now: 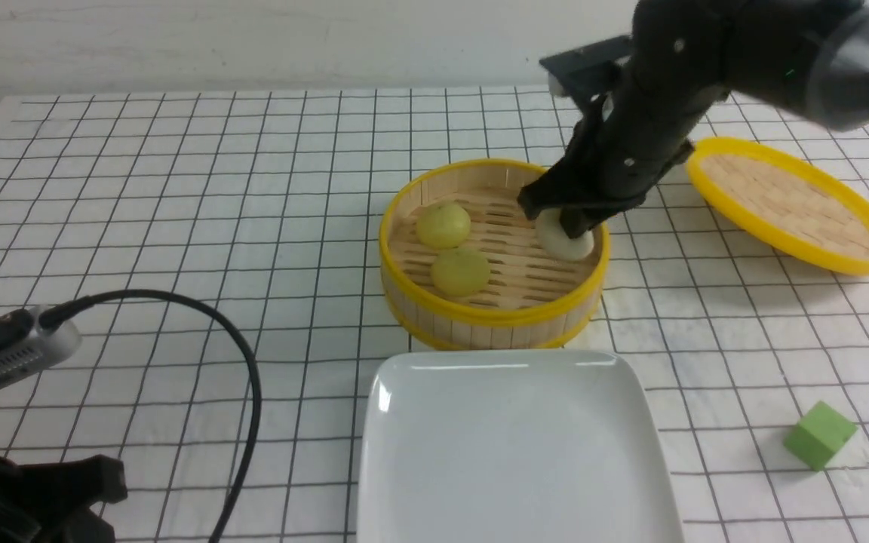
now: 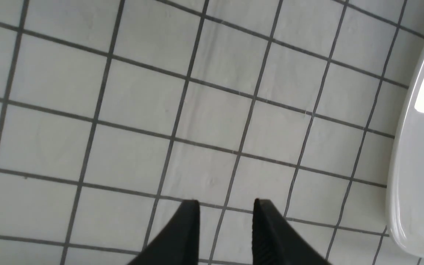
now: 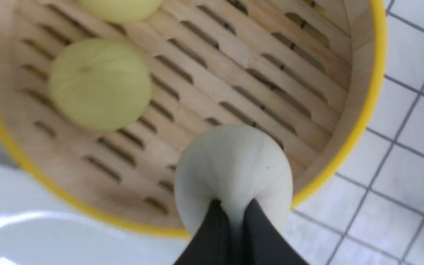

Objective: Put the steamed buns into the plate on the white-black tablecloth.
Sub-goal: 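Move the steamed bun from the bamboo steamer onto the white plate with the right gripper, then reach into the bamboo steamer and grasp a bun with the left gripper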

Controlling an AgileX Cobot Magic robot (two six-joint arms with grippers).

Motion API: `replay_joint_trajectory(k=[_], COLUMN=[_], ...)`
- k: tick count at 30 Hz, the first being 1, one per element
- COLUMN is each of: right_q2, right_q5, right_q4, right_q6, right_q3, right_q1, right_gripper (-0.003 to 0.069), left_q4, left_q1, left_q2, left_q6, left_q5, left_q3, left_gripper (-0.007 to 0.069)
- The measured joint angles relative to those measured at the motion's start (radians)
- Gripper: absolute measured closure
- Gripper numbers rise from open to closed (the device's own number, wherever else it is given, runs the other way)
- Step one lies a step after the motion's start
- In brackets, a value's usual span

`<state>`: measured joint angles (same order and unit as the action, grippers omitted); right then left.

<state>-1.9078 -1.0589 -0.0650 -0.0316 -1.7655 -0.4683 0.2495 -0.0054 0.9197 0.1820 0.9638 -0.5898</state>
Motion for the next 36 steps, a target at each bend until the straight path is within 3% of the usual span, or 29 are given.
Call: replay_joint_trajectory(k=[3, 6, 10, 12, 16, 18, 21, 24, 27, 32, 36], right_q2=[0.108, 0.229, 0.26, 0.253, 0.22, 0.193, 0.192, 0.225, 0.294, 0.486, 0.703], right_q5=[-0.041, -0.007, 0.134, 0.279, 0.447, 0.463, 0.357, 0.173, 0.012, -0.14, -0.13], right_q4=[-0.036, -0.08, -0.102, -0.106, -0.108, -0.114, -0.133, -0.122, -0.086, -0.004, 0.011], right_q6=[0.0, -0.02, -0.06, -0.094, -0.109, -0.112, -0.109, -0.044, 0.004, 0.016, 0.016], right_q3=[0.053, 0.24, 0.471, 0.604, 0.705, 0.719, 0.664, 0.549, 0.453, 0.48, 0.676], right_q1=[-0.019, -0.057, -0.101, -0.12, -0.128, -0.128, -0.128, -0.128, -0.128, -0.128, -0.128], right_gripper=[0.0638, 0.0638, 0.0638, 0.0629, 0.0582, 0.0491, 0.0346, 0.0285, 0.0349, 0.0629, 0.0673], left_q4=[-0.001, -0.001, -0.001, -0.007, -0.013, -0.018, -0.019, -0.019, -0.022, -0.023, -0.028], left_q1=[0.0, 0.0, 0.0, 0.0, 0.0, 0.0, 0.0, 0.0, 0.0, 0.0, 0.0], left_q2=[0.0, 0.0, 0.0, 0.0, 0.0, 0.0, 0.0, 0.0, 0.0, 0.0, 0.02], left_q6=[0.0, 0.004, 0.018, 0.021, 0.022, 0.022, 0.022, 0.022, 0.022, 0.022, 0.022], left_q5=[0.0, -0.001, 0.001, 0.001, -0.008, -0.015, -0.02, -0.025, -0.031, -0.065, -0.133], left_q3=[0.0, 0.0, 0.0, 0.0, 0.0, 0.0, 0.0, 0.0, 0.0, 0.0, -0.008], left_gripper=[0.0386, 0.0384, 0.0384, 0.0384, 0.0384, 0.0384, 0.0384, 0.0384, 0.0384, 0.0389, 0.0465])
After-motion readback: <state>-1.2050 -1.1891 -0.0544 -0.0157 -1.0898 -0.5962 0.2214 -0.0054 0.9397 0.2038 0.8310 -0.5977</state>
